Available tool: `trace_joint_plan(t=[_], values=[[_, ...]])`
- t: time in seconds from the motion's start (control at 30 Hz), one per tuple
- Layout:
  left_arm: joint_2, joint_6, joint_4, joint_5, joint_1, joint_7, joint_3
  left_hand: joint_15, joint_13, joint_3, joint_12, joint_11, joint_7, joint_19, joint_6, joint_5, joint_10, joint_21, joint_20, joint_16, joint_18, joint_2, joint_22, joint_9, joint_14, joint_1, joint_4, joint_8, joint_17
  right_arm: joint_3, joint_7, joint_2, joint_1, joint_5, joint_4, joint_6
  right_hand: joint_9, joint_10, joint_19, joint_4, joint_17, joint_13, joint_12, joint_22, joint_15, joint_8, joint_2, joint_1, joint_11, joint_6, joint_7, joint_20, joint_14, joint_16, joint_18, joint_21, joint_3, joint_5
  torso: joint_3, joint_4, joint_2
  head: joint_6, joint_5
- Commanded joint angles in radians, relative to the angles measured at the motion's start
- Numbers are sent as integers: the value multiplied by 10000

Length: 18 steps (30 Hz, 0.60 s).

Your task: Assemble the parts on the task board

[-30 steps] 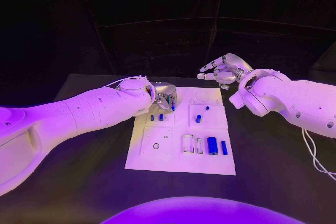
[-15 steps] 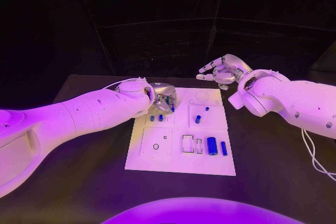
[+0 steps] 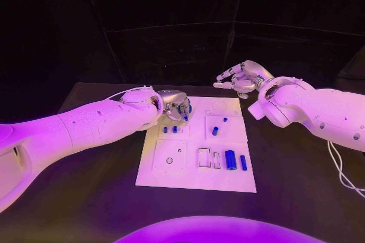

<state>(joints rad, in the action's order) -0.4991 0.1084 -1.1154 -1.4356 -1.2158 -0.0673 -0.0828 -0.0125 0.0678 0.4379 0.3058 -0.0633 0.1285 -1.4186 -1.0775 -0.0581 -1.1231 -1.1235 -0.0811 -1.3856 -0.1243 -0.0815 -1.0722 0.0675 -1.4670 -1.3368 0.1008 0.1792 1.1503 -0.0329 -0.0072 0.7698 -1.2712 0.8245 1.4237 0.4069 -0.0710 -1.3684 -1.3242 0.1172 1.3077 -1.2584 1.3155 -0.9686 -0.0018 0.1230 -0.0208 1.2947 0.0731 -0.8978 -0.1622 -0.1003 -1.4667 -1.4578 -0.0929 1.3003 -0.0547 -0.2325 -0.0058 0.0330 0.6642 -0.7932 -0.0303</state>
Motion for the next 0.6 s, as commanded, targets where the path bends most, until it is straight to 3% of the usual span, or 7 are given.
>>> trace_joint_plan(t=[0.03, 0.2, 0.6], values=[[-214, 259, -250, 316, -34, -80, 141, -80, -4, 71, -60, 18, -14, -66, -73, 44, -91, -33, 8, -2, 167, 48, -13, 9, -190, 83, -7, -51, -39, 5, 75, -11, -21, 23, -4, -67, 17, 48, 42, 10, 19, -10, -44, 10, -61, 57, 63, -12, -14, 7, 20, 36, -495, 45, -176, -36, -52, -47, -2, 5, 10, 66, 3], [-656, 128, -567, 386, -40, 61, 316, -82, -3, 81, -84, 21, -15, -67, -94, 45, -120, -38, 11, 1, 168, 27, -21, 9, -194, 98, 5, -62, -52, 5, 66, 12, -21, 23, -23, -70, 17, 48, 42, 10, 19, -10, -44, 10, -61, 57, 63, -12, -14, 7, 20, 36, -495, 45, -176, -36, -52, -47, 7, 7, 0, 68, -23], [-1329, -370, -864, 597, -44, 414, 389, -84, -2, 93, -113, 21, -13, -66, -106, 47, -146, -45, 14, 20, 169, -2, -32, 7, -189, 105, 28, -80, -97, 4, 54, 20, -20, 23, -77, -86, 17, 48, 42, 10, 19, -10, -44, 10, -61, 57, 63, -12, -14, 7, 20, 36, -495, 45, -176, -36, -52, -47, -5, -14, 22, 54, -64]])
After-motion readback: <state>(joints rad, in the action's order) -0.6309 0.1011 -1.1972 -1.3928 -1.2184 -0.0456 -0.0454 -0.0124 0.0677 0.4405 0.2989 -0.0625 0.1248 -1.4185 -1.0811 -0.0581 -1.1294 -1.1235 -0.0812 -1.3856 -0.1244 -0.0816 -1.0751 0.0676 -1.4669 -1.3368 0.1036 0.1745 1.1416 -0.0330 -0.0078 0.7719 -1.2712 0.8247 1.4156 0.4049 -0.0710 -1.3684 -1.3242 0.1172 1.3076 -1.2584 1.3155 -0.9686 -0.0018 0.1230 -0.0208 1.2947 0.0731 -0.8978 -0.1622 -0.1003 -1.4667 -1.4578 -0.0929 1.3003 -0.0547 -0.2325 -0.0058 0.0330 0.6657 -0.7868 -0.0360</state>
